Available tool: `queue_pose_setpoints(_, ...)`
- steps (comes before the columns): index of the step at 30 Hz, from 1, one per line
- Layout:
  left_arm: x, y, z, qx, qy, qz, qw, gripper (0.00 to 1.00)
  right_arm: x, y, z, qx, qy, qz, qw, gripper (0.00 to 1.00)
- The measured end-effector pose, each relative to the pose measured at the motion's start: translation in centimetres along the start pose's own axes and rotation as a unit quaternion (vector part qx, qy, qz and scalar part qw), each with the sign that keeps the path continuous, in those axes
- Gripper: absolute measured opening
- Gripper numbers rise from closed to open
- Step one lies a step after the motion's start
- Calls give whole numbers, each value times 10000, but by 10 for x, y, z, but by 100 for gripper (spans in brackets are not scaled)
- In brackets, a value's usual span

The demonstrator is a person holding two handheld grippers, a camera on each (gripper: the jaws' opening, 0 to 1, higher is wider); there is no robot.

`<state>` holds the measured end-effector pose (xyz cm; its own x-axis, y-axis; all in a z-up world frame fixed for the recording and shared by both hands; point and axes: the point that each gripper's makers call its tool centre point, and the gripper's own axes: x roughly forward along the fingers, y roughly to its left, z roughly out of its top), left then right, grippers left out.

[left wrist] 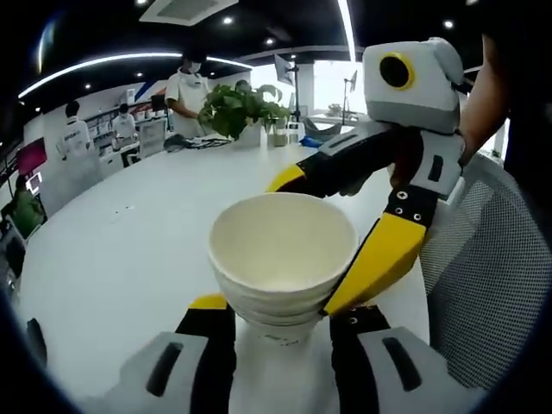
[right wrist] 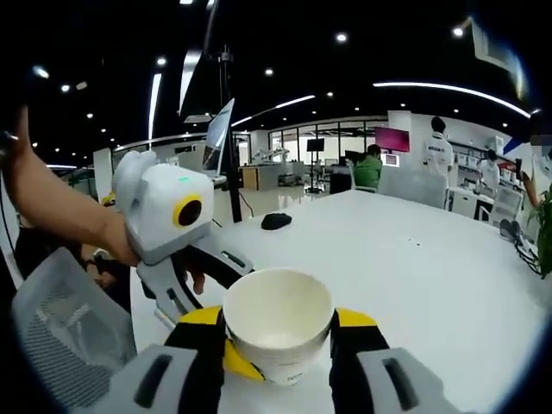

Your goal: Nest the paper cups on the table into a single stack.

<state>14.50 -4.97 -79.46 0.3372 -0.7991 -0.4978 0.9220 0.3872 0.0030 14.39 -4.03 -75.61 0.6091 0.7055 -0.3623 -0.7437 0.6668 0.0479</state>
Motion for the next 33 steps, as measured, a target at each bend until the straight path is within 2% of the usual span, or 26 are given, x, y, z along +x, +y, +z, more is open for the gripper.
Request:
queue_pose_setpoints(11, 4, 18, 13, 149, -20, 14, 9999, 41, 7, -13, 15, -119, -66, -42, 9999, 47)
queue_pose_setpoints(17, 10, 36, 15, 125, -41, 69, 9999, 40, 14, -25, 22, -233, -49, -29, 9997, 47)
queue_pose_setpoints(19, 11, 45, 13, 102, -43, 87, 9999, 40, 17, -28, 23, -267, -35, -22, 9996, 46)
queue_pose_setpoints(33, 28, 71, 8, -129, 48, 186, 9997, 40, 34, -50, 25, -273, 130, -29, 9995, 46)
